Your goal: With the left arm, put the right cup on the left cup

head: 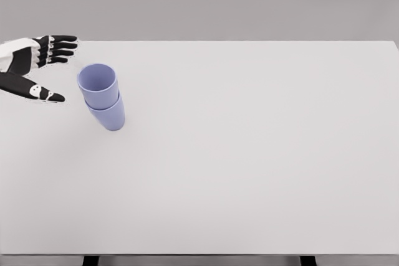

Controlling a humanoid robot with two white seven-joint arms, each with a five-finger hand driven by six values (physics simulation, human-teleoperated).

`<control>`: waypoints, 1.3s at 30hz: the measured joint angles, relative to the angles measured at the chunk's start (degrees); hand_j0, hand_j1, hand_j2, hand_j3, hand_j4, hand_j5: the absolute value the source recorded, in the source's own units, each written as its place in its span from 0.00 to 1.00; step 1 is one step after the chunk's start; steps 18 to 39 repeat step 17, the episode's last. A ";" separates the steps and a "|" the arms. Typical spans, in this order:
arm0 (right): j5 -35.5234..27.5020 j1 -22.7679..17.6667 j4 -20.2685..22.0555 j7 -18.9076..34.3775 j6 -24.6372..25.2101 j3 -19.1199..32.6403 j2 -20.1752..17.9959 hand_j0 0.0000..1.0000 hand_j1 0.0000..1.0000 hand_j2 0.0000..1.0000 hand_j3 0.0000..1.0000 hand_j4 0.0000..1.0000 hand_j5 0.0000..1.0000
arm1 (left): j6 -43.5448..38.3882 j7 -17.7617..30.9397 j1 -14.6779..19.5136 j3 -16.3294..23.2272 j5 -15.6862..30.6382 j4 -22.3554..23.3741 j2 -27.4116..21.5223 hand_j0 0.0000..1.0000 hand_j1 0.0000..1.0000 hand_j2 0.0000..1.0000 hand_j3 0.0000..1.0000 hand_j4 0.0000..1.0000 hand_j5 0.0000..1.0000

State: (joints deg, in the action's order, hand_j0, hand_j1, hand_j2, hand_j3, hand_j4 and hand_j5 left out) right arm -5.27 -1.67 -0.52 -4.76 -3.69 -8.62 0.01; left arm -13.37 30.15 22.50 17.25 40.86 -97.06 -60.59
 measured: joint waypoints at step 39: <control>0.00 0.00 0.00 0.00 0.00 0.00 0.00 1.00 1.00 1.00 1.00 1.00 1.00 | 0.86 0.01 -2.99 -3.87 -0.16 -0.02 0.51 1.00 1.00 1.00 1.00 1.00 1.00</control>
